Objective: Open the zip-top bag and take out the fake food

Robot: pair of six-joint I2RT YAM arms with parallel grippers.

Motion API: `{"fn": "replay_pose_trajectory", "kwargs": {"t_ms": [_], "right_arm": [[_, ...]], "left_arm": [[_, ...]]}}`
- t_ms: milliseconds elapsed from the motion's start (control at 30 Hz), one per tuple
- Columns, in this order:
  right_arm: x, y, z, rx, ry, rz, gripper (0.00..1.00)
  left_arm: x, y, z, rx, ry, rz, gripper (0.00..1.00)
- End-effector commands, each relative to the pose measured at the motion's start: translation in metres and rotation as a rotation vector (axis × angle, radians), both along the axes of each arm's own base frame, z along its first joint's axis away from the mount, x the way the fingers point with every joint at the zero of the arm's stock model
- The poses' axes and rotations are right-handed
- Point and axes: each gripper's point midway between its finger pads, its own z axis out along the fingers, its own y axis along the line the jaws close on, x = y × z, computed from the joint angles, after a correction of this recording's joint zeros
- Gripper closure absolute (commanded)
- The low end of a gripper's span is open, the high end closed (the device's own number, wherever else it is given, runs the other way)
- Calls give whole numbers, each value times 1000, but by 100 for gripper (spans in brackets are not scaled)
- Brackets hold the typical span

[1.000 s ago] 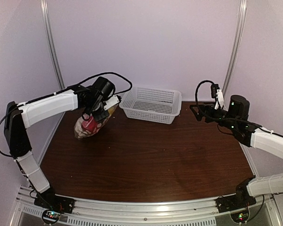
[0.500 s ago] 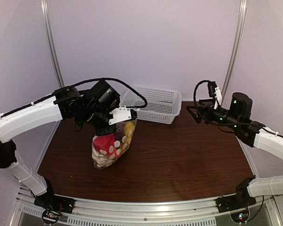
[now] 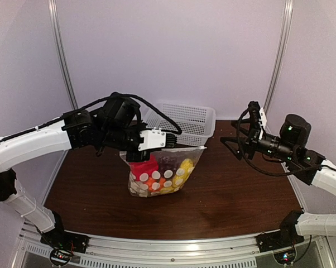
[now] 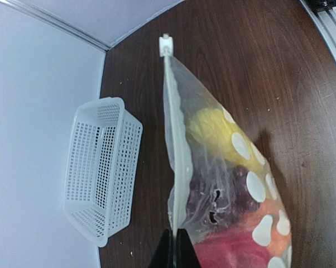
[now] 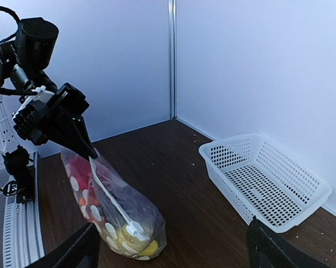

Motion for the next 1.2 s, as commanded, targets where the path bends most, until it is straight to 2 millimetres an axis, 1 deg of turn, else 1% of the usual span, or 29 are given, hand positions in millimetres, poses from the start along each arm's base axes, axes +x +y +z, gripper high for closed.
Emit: {"fn": "replay_pose_trajectory", "kwargs": {"t_ms": [0, 67, 133, 367, 500, 600, 767, 867, 967, 1100, 1167], "right_arm": [[-15, 14, -25, -66, 24, 75, 11], [-19, 20, -32, -88, 15, 88, 12], [-27, 26, -37, -108, -4, 114, 14], [-60, 49, -51, -159, -44, 224, 18], [-76, 57, -61, -181, -41, 248, 22], [-86, 61, -72, -211, -26, 258, 30], [-102, 65, -78, -199, 1, 279, 33], [-104, 65, -84, -206, -8, 267, 42], [-100, 66, -88, -223, -1, 252, 58], [-97, 69, -99, -253, 20, 244, 73], [-96, 70, -100, -257, 22, 241, 80]], "left_arm": [[-5, -29, 36, -166, -139, -173, 100], [-13, -32, 32, -170, -134, -229, 100], [-17, -32, 30, -176, -121, -247, 100], [-32, -25, 16, -193, -88, -284, 100], [-43, -21, 19, -229, -68, -314, 100], [-48, -18, 21, -251, -70, -321, 100], [-50, -15, 17, -251, -63, -318, 100], [-51, -14, 17, -259, -65, -319, 100], [-51, -13, 17, -264, -69, -316, 100], [-51, -12, 12, -261, -65, -309, 100], [-51, -12, 10, -258, -61, -309, 100]]}}
